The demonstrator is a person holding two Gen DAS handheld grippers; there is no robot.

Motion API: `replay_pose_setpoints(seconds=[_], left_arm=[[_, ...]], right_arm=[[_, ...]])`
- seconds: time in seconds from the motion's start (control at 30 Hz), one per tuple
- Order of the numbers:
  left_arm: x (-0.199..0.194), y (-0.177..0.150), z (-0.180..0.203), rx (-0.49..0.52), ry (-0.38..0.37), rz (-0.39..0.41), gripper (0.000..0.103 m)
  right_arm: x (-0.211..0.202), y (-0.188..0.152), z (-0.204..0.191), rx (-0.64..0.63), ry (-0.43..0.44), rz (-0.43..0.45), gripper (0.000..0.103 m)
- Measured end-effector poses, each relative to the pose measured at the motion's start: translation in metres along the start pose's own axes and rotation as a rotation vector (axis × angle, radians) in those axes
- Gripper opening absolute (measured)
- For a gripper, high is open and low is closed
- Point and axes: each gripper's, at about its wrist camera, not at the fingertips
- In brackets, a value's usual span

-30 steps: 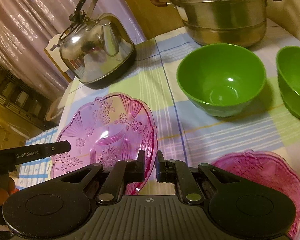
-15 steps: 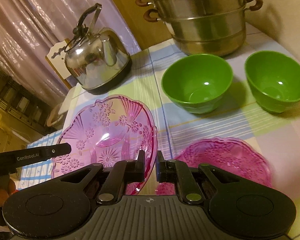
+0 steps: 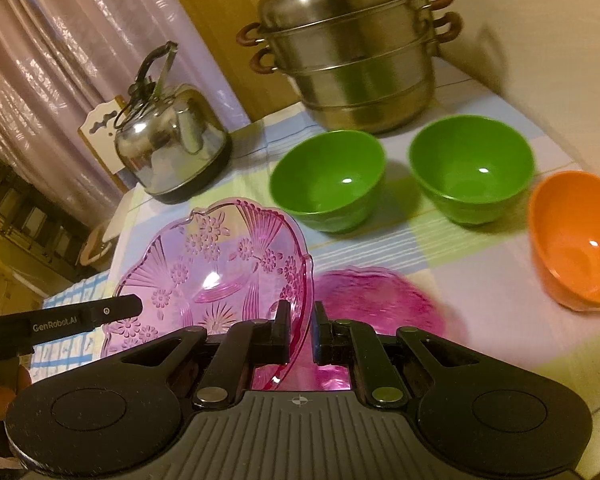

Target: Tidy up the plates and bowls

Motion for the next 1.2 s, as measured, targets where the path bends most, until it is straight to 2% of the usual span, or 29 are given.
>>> replay_pose_setpoints(seconds=[0.27, 0.57, 0.87, 1.2], left_arm=[[0.003, -0.018, 0.031, 0.004, -0.027, -0.012, 0.011], [0.009, -0.03, 0.053, 0.01, -0.039, -0.033, 0.011], [0.021, -0.032, 0.064, 0.023, -0.037, -0.051, 0.011], [0.045, -0.04, 0.059, 0.006, -0.019, -0.079, 0.011]], right_arm=[[-0.024, -0.007, 0.029, 0.009, -0.031, 0.004, 0.009], [-0.032, -0.013, 0.052, 0.02, -0.051, -0.006, 0.009], [-0.026, -0.011, 0.069, 0.031, -0.056, -0.026, 0.009], [-0.004, -0.02, 0.078, 0.034, -0.065, -0.065, 0.009]])
Point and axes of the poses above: each gripper's, at about its wrist camera, not at the fingertips, and x roughly the way its jaws point, z to its right, y to its top, and after that the axes turned 6 degrees about -x, right-handed
